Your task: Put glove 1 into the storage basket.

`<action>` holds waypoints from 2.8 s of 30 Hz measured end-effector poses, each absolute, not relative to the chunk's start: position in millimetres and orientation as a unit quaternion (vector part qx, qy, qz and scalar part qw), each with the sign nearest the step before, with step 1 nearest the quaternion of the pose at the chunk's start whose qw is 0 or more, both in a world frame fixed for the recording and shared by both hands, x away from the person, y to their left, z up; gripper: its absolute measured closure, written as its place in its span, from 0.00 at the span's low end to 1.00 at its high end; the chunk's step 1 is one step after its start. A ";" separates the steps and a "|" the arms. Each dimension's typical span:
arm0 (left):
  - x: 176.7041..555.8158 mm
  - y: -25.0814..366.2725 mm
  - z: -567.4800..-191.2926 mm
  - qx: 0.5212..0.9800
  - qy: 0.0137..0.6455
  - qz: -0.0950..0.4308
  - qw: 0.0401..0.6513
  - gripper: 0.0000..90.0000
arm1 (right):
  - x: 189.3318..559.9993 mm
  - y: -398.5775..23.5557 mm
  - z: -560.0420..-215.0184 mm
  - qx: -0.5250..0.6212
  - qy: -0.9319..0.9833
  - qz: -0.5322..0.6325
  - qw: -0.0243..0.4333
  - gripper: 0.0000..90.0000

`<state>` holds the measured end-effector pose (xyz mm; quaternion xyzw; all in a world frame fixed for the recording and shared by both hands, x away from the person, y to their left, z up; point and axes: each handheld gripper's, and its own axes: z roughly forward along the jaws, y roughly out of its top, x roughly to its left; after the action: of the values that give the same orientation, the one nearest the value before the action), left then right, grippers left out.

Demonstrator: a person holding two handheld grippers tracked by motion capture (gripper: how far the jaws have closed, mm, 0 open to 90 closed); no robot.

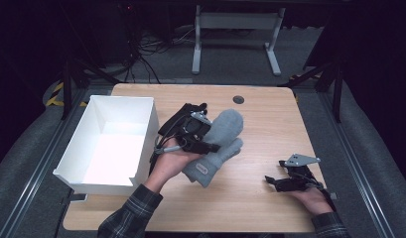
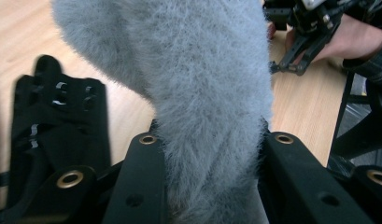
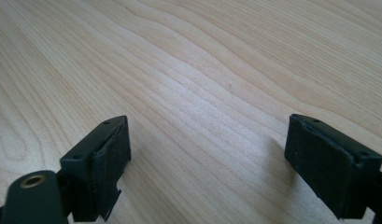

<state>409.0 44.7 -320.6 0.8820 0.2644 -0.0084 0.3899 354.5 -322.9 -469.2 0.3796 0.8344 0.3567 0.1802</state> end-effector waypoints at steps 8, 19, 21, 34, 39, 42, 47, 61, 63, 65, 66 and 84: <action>413.9 65.9 -292.1 0.875 0.277 0.002 0.397 0.79 | 354.5 -322.9 -469.2 0.380 0.834 0.357 0.180 0.16; 421.3 108.7 -258.1 0.860 0.308 0.030 0.405 0.79 | 354.7 -323.1 -469.3 0.380 0.834 0.358 0.180 0.16; 421.1 115.2 -254.4 0.857 0.314 0.036 0.407 0.79 | 354.7 -323.1 -469.2 0.380 0.834 0.358 0.180 0.16; 419.1 166.7 -240.4 0.839 0.354 0.062 0.409 0.79 | 355.2 -323.4 -469.3 0.384 0.832 0.357 0.182 0.17; 417.2 191.2 -239.8 0.827 0.375 0.075 0.411 0.79 | 355.3 -323.5 -469.3 0.383 0.832 0.357 0.183 0.17; 417.2 204.0 -241.5 0.823 0.388 0.083 0.406 0.79 | 355.3 -323.5 -469.3 0.384 0.832 0.357 0.183 0.17; 416.7 227.3 -248.0 0.810 0.412 0.087 0.409 0.79 | 355.4 -323.6 -469.2 0.386 0.831 0.357 0.183 0.17; 418.9 272.9 -294.7 0.778 0.479 0.074 0.399 0.79 | 355.8 -323.9 -469.3 0.387 0.830 0.357 0.184 0.17; 420.6 277.4 -303.1 0.774 0.489 0.070 0.396 0.79 | 355.8 -323.9 -469.3 0.388 0.830 0.357 0.184 0.17; 423.1 281.5 -313.7 0.769 0.501 0.064 0.391 0.79 | 355.9 -323.9 -469.3 0.388 0.830 0.357 0.185 0.17; 424.1 282.7 -318.5 0.769 0.505 0.060 0.387 0.79 | 355.9 -324.0 -469.3 0.388 0.830 0.357 0.185 0.17; 448.1 295.1 -408.8 0.760 0.562 -0.014 0.326 0.78 | 356.0 -324.3 -469.1 0.389 0.830 0.355 0.186 0.17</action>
<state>448.1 295.1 -408.8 0.7598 0.5624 -0.0144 0.3259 356.0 -324.3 -469.1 0.3885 0.8298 0.3551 0.1856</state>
